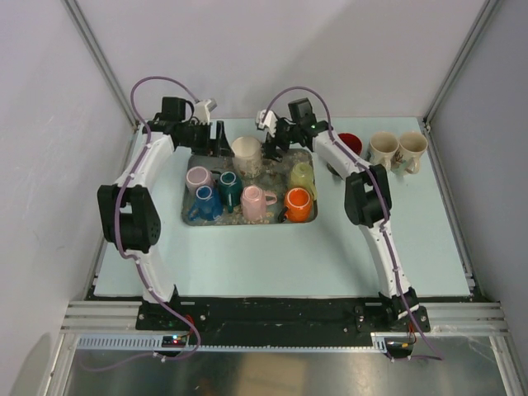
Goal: Turn the mug right side up
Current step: Move the cup to the tray, then turn over the cup on the tray.
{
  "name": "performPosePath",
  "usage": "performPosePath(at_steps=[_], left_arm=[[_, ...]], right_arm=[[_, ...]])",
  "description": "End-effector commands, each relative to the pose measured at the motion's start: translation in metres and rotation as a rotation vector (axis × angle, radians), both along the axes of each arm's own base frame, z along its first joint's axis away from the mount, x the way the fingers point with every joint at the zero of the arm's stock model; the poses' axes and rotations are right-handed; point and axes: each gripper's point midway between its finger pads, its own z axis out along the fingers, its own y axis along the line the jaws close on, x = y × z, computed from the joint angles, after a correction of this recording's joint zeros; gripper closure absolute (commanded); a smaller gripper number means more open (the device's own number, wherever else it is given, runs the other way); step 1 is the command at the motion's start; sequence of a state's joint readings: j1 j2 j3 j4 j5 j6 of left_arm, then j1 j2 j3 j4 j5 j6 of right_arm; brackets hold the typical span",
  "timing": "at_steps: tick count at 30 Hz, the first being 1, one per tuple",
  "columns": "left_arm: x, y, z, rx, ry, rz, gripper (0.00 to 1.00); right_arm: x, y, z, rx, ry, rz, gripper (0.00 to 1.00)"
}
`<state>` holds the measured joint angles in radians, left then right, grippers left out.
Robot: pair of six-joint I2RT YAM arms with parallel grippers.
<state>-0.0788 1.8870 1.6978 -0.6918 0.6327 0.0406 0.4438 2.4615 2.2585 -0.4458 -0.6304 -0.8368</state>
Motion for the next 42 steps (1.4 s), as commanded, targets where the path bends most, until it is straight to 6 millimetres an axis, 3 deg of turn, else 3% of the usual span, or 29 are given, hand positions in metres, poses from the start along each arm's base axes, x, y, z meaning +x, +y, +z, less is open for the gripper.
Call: performPosePath(at_steps=[1, 6, 13, 17, 26, 34, 38, 41, 42], left_arm=[[-0.008, -0.001, 0.023, -0.032, -0.036, 0.006, 0.14], [-0.012, 0.000, 0.028, -0.036, -0.043, 0.006, 0.15], [-0.020, 0.000, 0.028, -0.038, -0.044, -0.006, 0.15], [-0.020, 0.001, 0.025, -0.033, -0.041, -0.008, 0.16], [-0.025, 0.001, 0.026, -0.033, -0.038, -0.001, 0.16], [-0.033, 0.003, 0.023, -0.022, -0.031, 0.002, 0.16], [-0.035, 0.003, 0.024, -0.022, -0.034, 0.002, 0.16], [-0.035, 0.004, 0.026, -0.015, -0.047, 0.000, 0.16], [-0.035, 0.005, 0.028, -0.012, -0.053, -0.001, 0.16]], right_arm=[[-0.004, 0.025, 0.005, 0.029, -0.016, 0.069, 0.10], [-0.017, 0.029, 0.001, 0.024, 0.062, 0.085, 0.20], [-0.069, 0.005, 0.000, -0.040, 0.206, 0.130, 0.41], [-0.085, 0.002, -0.008, -0.063, 0.250, 0.108, 0.42], [-0.043, 0.025, -0.026, -0.034, 0.239, -0.074, 0.38], [-0.035, 0.029, -0.044, -0.049, 0.236, -0.110, 0.44], [-0.034, 0.028, -0.043, -0.044, 0.252, -0.120, 0.59], [-0.034, 0.026, -0.039, -0.032, 0.283, -0.133, 0.90], [-0.033, 0.025, -0.035, -0.014, 0.297, -0.146, 0.95]])
